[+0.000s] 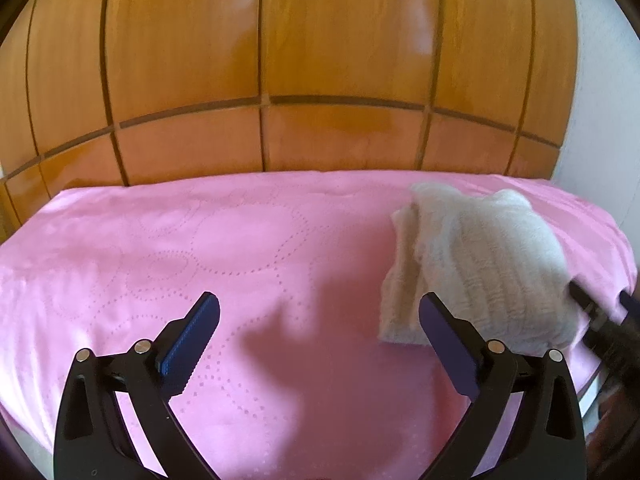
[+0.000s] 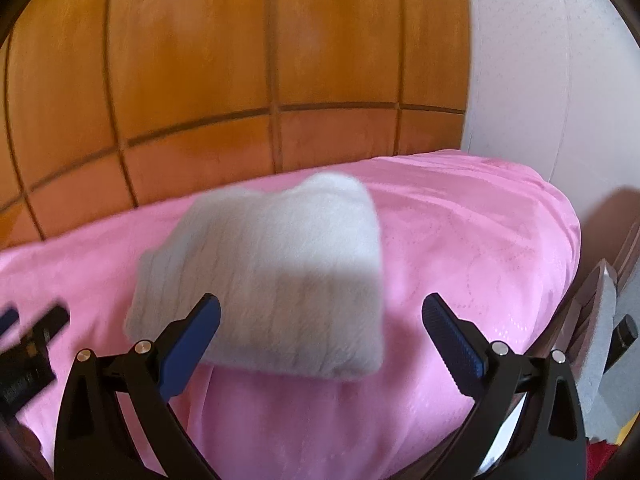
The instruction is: Fold small clothes
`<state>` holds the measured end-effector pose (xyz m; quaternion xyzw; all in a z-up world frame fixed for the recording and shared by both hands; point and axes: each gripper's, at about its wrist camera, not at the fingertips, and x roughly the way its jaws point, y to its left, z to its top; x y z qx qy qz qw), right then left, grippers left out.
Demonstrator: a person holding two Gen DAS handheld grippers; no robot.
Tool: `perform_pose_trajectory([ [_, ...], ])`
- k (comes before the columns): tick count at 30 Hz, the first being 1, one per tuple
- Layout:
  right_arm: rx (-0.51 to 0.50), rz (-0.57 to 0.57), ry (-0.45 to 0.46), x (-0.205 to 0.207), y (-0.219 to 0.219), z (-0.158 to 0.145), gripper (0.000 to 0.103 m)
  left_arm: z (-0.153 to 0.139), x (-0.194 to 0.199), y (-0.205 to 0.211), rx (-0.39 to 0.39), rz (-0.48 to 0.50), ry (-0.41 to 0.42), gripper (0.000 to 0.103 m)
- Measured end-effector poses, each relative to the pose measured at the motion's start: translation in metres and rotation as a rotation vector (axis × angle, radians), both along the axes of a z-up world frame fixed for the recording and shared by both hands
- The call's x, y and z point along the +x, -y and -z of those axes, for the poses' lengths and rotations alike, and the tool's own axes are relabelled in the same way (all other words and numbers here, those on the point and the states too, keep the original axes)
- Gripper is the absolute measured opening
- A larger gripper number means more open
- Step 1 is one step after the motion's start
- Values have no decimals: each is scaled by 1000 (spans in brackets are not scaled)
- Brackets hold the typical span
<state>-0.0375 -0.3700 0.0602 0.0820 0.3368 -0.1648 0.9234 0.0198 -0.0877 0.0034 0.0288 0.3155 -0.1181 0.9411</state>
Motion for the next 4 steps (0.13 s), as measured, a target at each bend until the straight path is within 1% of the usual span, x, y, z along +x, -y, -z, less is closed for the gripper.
perform_pose_trajectory([
  [2,8,46,3,10,24,-2,101,4,3,-2,7,-11,-11,99],
  [4,25,113,-7,24,55,2,101,10,8,-6,15,-26,-30,99],
])
